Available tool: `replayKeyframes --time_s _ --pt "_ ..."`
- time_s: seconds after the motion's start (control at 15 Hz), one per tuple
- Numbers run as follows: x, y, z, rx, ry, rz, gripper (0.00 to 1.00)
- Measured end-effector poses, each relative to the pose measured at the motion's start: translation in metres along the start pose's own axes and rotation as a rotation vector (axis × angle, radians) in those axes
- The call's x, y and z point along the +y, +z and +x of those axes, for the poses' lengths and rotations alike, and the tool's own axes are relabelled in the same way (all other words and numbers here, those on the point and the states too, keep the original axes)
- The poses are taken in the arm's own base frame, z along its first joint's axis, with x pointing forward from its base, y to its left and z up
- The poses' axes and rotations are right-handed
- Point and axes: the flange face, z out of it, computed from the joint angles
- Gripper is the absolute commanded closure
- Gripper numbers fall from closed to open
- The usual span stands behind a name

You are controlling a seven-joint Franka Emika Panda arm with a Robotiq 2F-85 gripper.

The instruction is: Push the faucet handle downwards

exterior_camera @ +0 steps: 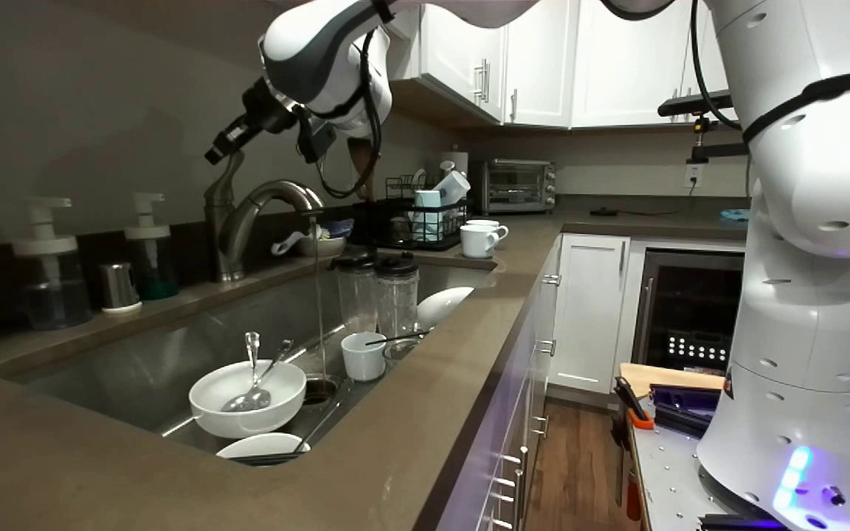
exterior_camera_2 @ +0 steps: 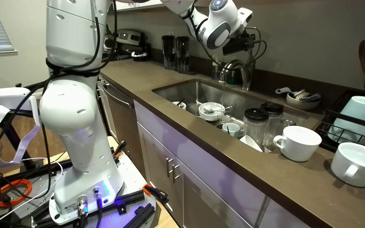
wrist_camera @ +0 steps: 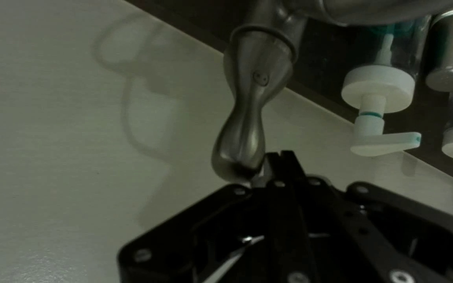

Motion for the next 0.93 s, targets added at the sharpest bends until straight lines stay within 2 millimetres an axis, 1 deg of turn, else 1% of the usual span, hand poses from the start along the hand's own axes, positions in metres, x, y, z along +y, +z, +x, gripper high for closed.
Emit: replayKeyframes --time_s 0.2,0.4,0.67,0.93 --pt "0.005 -0.011 -0.001 -0.004 -0.005 -0.016 0.95" --pt "0.01 -0.02 0.005 0.005 -0.01 -0.029 0.95" --pt "0.031 -0.034 0.01 0.018 -0.005 -0.067 0.95" --pt "0.046 -0.036 0.013 0.016 0.006 -0.074 0.95"
